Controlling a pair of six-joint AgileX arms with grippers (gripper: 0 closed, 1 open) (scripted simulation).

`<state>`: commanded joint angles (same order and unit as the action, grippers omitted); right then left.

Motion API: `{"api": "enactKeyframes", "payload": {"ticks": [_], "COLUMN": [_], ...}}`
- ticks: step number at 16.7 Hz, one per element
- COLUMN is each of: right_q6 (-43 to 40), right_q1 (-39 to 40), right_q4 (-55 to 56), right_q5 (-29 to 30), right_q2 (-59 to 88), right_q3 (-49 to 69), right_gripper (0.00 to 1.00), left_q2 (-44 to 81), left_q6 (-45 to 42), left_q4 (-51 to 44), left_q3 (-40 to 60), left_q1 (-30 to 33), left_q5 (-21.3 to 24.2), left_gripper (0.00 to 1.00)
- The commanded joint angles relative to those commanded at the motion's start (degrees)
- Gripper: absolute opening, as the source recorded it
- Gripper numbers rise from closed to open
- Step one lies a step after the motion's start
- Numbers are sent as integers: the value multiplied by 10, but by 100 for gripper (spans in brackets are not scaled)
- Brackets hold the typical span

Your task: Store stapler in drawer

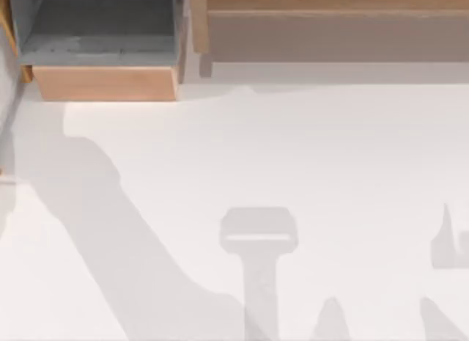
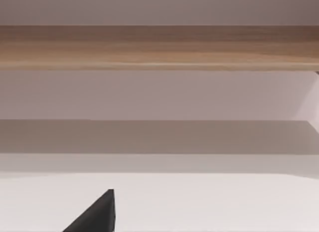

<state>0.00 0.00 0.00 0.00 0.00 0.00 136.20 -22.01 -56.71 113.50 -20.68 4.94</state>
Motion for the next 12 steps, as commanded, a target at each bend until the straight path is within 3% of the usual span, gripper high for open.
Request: {"api": "enactKeyframes", "payload": {"ticks": [12], "right_q6": [0], "right_q1": [0], "right_q4": [0], "right_q5": [0], "right_q2": [0], "right_q3": [0], "right_gripper": [100], "left_q2": [-16], "left_q6": [-25], "left_q4": [31], "left_q3": [-16], "left_q1": [0], "left_q5": [11], "left_gripper": [100]}}
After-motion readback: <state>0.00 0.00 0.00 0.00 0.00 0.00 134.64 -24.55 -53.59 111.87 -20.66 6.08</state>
